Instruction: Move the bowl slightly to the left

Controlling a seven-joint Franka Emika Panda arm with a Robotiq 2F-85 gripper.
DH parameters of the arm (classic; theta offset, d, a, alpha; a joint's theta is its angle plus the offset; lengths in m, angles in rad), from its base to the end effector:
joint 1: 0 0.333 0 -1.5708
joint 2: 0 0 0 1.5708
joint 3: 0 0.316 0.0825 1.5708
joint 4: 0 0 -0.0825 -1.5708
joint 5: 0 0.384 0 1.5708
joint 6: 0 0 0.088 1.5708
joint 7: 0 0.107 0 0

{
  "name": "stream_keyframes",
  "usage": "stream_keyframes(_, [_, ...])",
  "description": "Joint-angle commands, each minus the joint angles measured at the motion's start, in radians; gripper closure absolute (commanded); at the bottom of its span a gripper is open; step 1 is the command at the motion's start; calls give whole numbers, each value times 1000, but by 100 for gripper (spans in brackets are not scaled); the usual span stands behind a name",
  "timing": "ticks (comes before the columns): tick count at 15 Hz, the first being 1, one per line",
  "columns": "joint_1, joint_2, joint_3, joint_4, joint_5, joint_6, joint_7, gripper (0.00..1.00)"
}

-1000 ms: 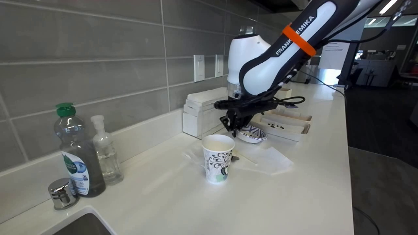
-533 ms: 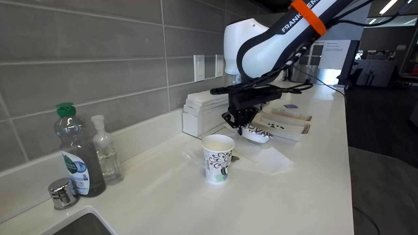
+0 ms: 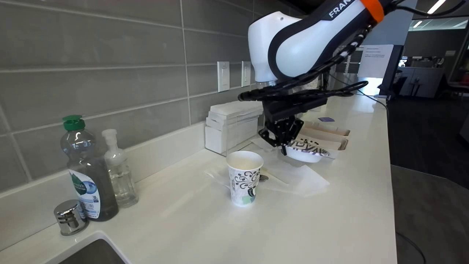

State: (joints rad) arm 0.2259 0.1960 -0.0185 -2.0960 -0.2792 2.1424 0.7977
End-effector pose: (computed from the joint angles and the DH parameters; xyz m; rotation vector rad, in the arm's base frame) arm 0.5479 0.1035 0.3177 2.8081 -0.5998 -0.0307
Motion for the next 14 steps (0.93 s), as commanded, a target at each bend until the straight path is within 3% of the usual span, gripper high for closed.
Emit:
stream_keyframes(1, [-3,-79,12,-81,-92,-70,161,99])
stream_keyframes(3, [-17,-125,26,-128,-91,-92,205,99])
stream_keyframes(6, [-33,-205,56,-217,-96,-19,159,99])
stream_keyframes(7, [-42,-121,58,-124,-71,-73,162,96])
stream_keyframes(11, [-48,-185,79,-182,-76,-54,160,99])
stream_keyframes(14, [-39,-166,111,-181,-52,-57,125,99])
